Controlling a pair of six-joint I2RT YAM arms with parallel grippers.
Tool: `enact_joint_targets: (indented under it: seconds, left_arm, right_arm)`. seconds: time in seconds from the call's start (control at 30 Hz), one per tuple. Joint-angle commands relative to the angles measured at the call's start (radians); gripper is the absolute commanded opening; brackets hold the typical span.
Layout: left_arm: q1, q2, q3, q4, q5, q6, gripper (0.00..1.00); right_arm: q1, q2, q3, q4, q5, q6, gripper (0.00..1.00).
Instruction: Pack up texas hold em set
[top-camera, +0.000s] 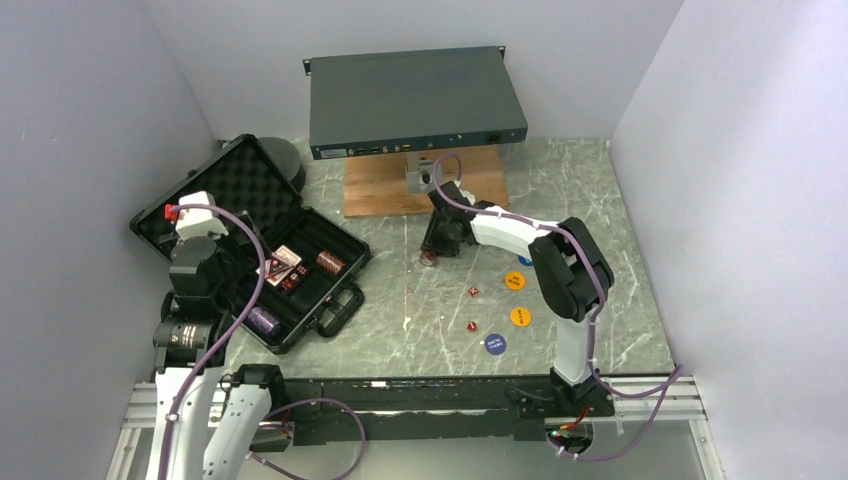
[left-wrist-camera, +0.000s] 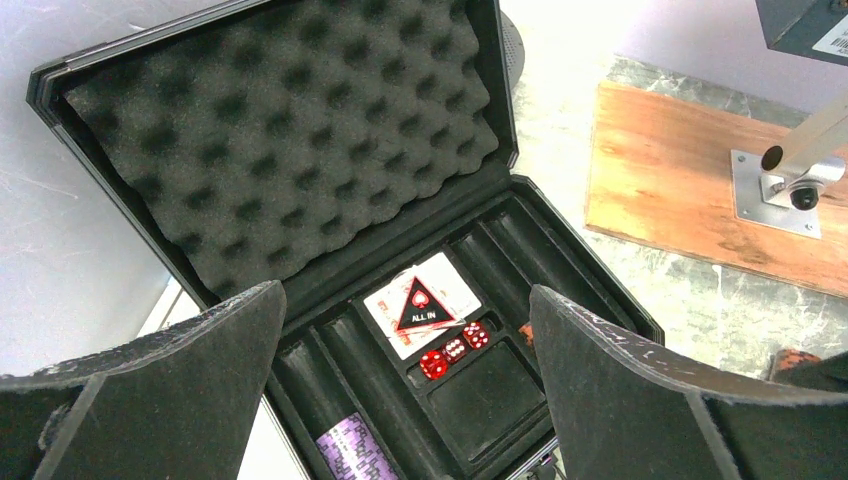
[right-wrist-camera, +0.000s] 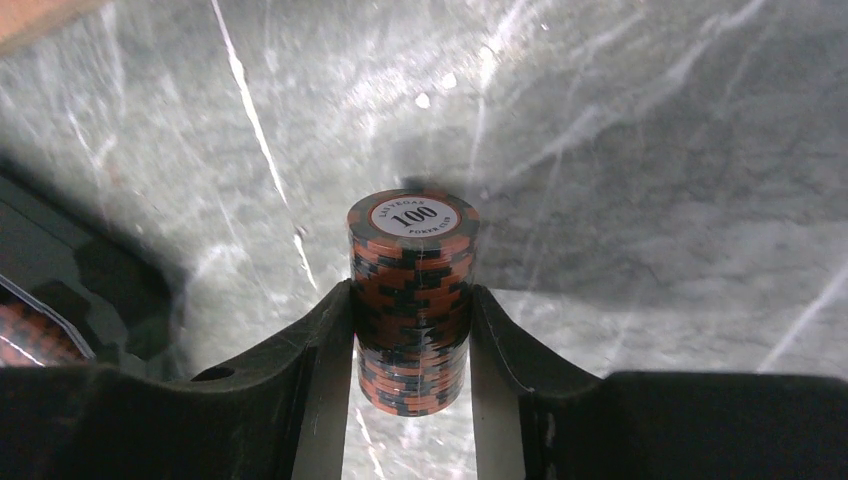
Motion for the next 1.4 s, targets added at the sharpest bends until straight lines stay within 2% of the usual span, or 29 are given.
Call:
enact_joint_targets:
  seconds: [0.0,0.33,0.43,0.63,0.77,1.07,1.37]
  left_arm:
    - [0.000,0.009,0.001,0.043,0.024,0.014,0.99]
    - [-0.001,0.024,0.006,0.054,0.140,0.036,1.00]
    - [-0.002,0.014,0.001,0.065,0.165,0.040,0.98]
    - [-0.001,0.001,-0.005,0.082,0.232,0.052,0.91]
    - [0.005,0.000,-0.001,0.081,0.229,0.056,0.89]
    - [0.021,-0.023,-0.005,0.087,0.244,0.056,0.87]
    - [0.026,-0.040,-0.008,0.092,0.235,0.055,0.86]
  right_arm:
    - [0.008,-0.114,-0.047,0.018,-0.006,-0.072,0.00]
    - [0.056,-0.267,-0.140,0.072,0.023,-0.211,0.00]
    - [0.068,-0.318,-0.175,0.137,-0.039,-0.264,0.00]
    - [0.080,-0.388,-0.223,0.278,-0.259,-0.362,0.00]
    - [0.099,-0.412,-0.214,0.307,-0.301,-0.413,0.00]
    - [0.202,-0.399,-0.102,0.300,-0.269,-0.569,0.00]
    - [0.347,-0.430,-0.105,0.382,-0.109,-0.716,0.00]
